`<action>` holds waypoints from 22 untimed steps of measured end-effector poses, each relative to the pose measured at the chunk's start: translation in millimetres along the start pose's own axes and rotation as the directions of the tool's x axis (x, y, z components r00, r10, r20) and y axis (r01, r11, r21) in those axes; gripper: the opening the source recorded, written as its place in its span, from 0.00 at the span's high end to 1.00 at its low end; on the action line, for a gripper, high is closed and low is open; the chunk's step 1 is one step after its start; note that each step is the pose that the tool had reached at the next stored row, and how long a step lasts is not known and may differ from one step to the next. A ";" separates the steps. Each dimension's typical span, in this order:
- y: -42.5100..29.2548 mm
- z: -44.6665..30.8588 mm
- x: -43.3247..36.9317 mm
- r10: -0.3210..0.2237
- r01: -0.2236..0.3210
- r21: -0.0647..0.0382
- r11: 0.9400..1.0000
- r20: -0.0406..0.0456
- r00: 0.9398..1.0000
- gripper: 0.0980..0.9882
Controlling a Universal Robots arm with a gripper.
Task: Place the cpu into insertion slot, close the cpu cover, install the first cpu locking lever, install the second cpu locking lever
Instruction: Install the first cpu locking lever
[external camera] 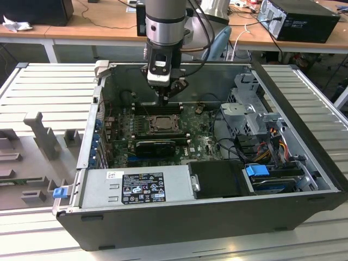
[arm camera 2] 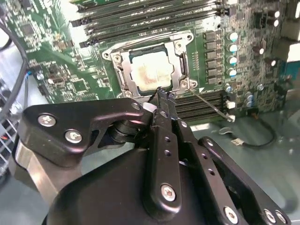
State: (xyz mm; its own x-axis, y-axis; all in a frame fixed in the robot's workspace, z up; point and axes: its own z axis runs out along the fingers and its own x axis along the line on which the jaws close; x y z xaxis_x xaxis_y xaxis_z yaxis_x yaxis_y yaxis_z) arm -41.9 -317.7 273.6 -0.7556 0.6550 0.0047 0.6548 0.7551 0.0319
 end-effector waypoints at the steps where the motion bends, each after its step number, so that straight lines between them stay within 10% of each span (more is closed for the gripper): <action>1: 0.0 0.0 0.0 -0.021 0.021 0.000 1.000 -0.001 1.000 0.99; 9: 0.0 0.0 0.0 -0.219 0.219 0.000 0.976 -0.007 0.976 0.99; 22: 0.0 0.0 0.0 -0.478 0.478 -0.002 0.878 -0.016 0.878 0.99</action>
State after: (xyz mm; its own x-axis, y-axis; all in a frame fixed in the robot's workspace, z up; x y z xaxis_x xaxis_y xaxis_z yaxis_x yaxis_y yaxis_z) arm -41.9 -317.7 273.6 -0.9769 0.2135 0.0047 0.2136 0.9764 0.0318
